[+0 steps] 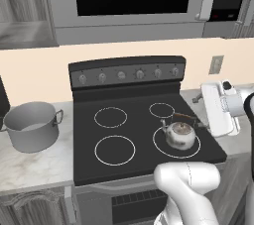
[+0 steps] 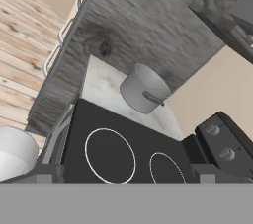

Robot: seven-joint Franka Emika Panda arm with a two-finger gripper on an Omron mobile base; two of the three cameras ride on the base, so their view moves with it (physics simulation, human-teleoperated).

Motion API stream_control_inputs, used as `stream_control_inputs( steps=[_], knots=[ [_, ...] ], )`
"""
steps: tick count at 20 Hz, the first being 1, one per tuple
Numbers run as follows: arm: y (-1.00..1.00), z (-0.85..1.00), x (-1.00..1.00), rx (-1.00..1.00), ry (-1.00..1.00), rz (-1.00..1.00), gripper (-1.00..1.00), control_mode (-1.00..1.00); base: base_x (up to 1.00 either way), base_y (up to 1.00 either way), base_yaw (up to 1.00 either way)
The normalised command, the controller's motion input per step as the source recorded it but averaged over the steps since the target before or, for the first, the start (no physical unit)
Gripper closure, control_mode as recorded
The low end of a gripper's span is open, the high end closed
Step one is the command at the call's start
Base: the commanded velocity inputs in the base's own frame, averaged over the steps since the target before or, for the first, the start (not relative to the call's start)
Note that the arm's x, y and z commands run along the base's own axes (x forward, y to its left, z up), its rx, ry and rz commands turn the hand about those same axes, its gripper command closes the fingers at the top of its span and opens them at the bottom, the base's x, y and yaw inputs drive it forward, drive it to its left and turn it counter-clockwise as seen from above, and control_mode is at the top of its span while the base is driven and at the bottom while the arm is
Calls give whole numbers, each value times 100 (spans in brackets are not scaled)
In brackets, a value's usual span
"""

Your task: Pick the kettle from the cabinet and place it on a stove burner. Then pick the pot from the counter and place it on another stove burner. Finally, turn both burners on.

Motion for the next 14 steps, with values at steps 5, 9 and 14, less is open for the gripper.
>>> stream_control_inputs(
  steps=[5, 9, 14],
  knots=[
    [86, 7, -1, -18, 0, 6, -100, -100, 0, 0, 0],
    [87, 0, 0, -15, 0, 6, -100, -100, 0, 0, 0],
    [81, 0, 1, -13, 0, 1, -100, -100, 0, 0, 0]
  ],
)
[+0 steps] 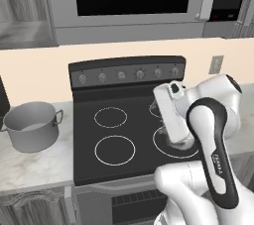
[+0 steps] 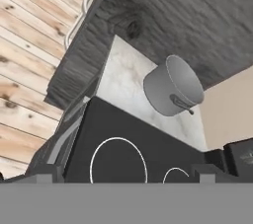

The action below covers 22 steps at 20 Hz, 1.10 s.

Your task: Pick the kettle from the cabinet and place it on a stove burner. Then pick the pot from the counter and place it on another stove burner. Finally, turn both burners on.

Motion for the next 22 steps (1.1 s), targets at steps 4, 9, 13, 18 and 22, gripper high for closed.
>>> stream_control_inputs(
  steps=[4, 9, 13, 18, 22],
  knots=[
    [83, 0, 17, -12, 0, 0, -100, -100, 0, 0, 0],
    [82, -1, 31, -10, 0, 3, -100, -100, 0, 0, 0],
    [83, 0, 35, -10, 1, 5, -100, -100, 0, 0, 0],
    [73, 0, 38, -6, 4, 3, -100, -100, 0, 0, 0],
    [52, 0, 34, -2, 5, 2, -100, -100, 0, 0, 0]
  ],
)
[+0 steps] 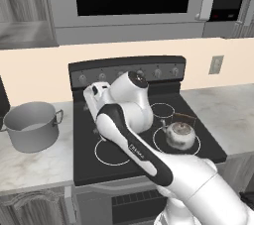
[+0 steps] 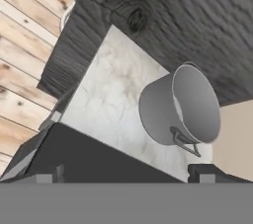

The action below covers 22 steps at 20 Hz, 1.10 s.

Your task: Pick the kettle from the cabinet and place it on a stove burner. Then pick the pot from the counter and place it on another stove burner. Finally, turn both burners on.

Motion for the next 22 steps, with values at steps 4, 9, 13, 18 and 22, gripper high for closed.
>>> stream_control_inputs(
  steps=[4, 9, 13, 18, 22],
  knots=[
    [37, 0, 26, 0, 5, 1, -100, -100, 0, 0, 0],
    [38, -2, 27, 0, 5, 1, -100, -100, 0, 0, 0],
    [45, -8, 37, 0, 5, 1, -100, -100, 0, 0, 0],
    [48, -14, 37, 0, 4, 2, -100, -100, 0, 0, 0],
    [30, -12, 23, -1, 2, 4, -100, -100, 0, 0, 0]
  ],
)
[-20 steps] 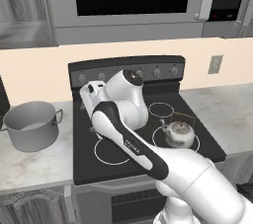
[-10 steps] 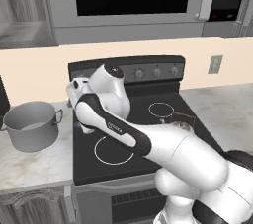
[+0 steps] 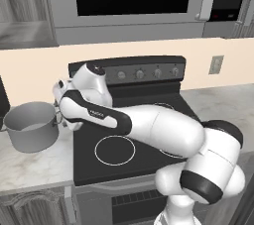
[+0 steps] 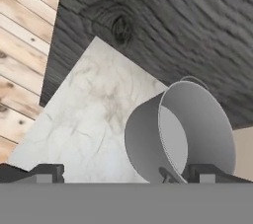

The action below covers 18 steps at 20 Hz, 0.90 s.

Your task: Pick the kettle from the cabinet and place it on a stove burner. Then pick the pot from the counter and place it on another stove burner. Finally, turn both burners on.

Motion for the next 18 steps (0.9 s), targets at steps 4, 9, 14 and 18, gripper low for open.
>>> stream_control_inputs(
  steps=[4, 9, 14, 18],
  knots=[
    [2, -19, 24, -7, 0, 3, -100, -100, 0, 0, 0],
    [8, -11, 27, -9, 0, 0, -100, -100, 0, 0, 0],
    [12, -6, 19, -6, 0, 1, -100, -100, 0, 0, 0],
    [16, -6, 16, -5, 0, 4, -100, -100, 0, 0, 0]
  ],
)
